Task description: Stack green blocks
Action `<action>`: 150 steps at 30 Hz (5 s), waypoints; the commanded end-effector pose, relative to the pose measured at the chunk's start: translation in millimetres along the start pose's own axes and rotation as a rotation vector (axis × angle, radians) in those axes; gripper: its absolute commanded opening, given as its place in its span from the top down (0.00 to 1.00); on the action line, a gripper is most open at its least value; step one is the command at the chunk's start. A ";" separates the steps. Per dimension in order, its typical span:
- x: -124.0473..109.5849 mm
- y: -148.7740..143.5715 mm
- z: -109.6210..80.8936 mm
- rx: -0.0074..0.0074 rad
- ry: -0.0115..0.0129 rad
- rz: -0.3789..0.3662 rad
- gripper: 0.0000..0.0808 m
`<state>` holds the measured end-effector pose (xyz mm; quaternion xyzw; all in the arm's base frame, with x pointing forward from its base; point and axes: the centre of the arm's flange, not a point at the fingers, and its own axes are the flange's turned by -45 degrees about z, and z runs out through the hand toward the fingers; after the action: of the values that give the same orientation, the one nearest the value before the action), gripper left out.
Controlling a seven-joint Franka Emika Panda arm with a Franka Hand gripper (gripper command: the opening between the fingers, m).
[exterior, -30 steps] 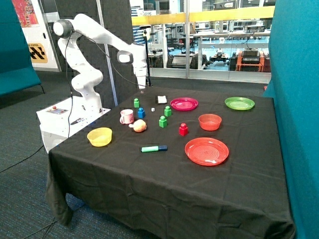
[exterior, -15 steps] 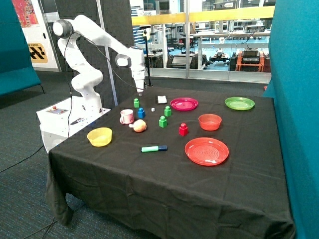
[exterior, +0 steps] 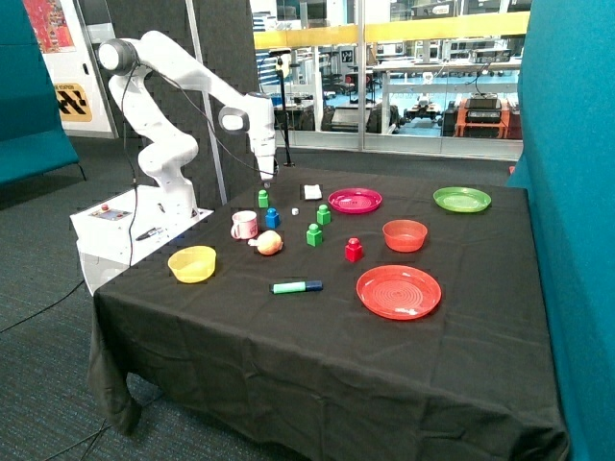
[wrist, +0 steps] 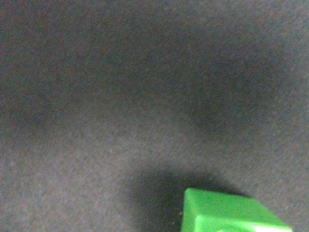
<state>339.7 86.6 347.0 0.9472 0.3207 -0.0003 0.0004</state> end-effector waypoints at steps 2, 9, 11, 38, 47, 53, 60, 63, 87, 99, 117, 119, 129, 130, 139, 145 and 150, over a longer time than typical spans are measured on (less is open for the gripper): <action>-13.7 -10.6 4.9 0.0006 0.0009 -0.014 0.23; -19.0 -10.1 10.2 0.0006 0.0009 -0.010 0.21; -19.6 -8.8 13.0 0.0006 0.0009 -0.001 0.19; -23.2 -4.6 30.2 0.0006 0.0009 0.025 0.37; -20.1 -6.1 32.4 0.0006 0.0009 0.028 0.40; -17.2 -5.6 32.5 0.0006 0.0009 0.032 0.52; -16.3 -4.9 32.9 0.0006 0.0009 0.035 0.55; -16.1 -4.3 33.9 0.0006 0.0009 0.039 0.56; -20.6 1.8 37.5 0.0006 0.0009 0.069 0.94; -20.5 6.2 37.8 0.0006 0.0009 0.075 1.00; -1.5 8.5 0.7 0.0006 0.0009 0.048 1.00; 2.0 10.3 -4.9 0.0006 0.0009 0.048 1.00; 19.1 27.8 -33.5 0.0006 0.0009 0.078 1.00; 20.5 30.6 -36.4 0.0006 0.0009 0.083 1.00; 27.6 57.1 -55.4 0.0007 0.0009 0.135 0.91; 30.4 70.4 -63.8 0.0007 0.0009 0.158 1.00; 36.5 78.4 -71.4 0.0007 0.0009 0.170 1.00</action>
<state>397.3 55.5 402.2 0.9670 0.2550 0.0005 -0.0004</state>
